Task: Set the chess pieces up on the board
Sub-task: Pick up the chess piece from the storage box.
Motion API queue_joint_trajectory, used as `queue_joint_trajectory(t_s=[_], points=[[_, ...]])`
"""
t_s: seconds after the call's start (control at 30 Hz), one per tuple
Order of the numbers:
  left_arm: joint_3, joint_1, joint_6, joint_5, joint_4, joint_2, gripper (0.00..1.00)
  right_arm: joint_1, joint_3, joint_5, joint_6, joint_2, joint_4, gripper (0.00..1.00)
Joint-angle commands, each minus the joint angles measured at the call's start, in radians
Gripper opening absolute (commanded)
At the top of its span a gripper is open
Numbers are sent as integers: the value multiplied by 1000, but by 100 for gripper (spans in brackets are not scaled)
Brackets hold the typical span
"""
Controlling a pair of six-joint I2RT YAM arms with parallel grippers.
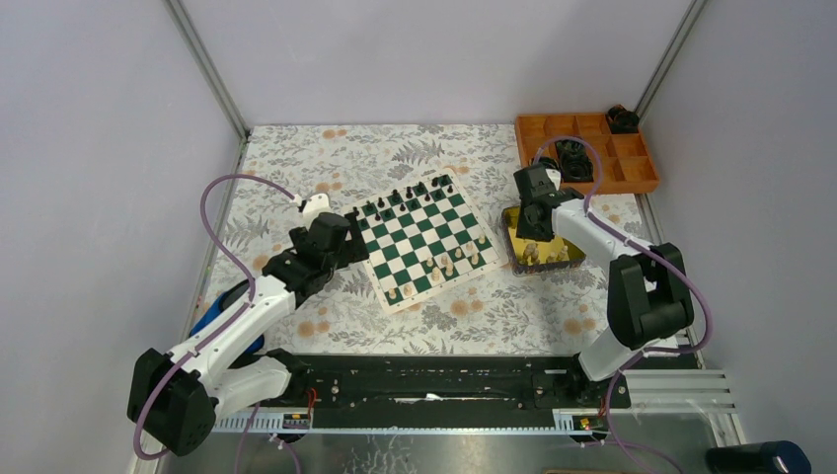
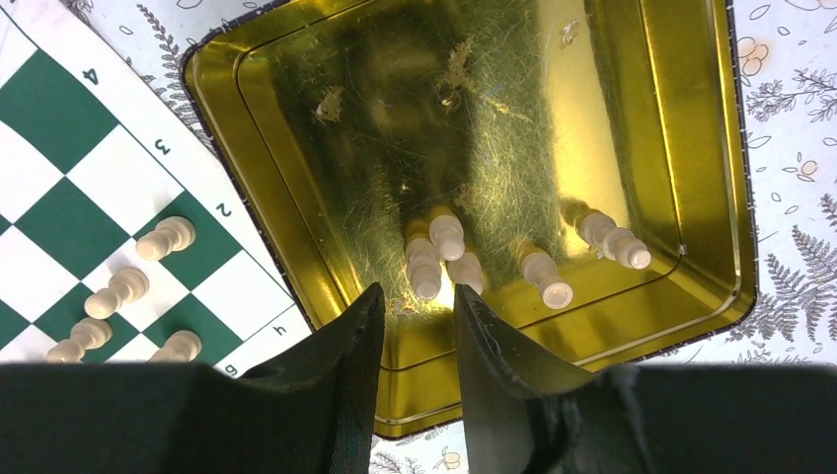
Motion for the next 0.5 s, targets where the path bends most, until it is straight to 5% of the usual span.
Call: queue_joint_trajectory(t_s=[0.0, 0.47], points=[[9, -7, 11, -11, 50, 4, 99, -12, -8, -19, 13, 12, 28, 38], [6, -7, 15, -11, 54, 13, 99, -31, -44, -42, 19, 47, 59, 38]])
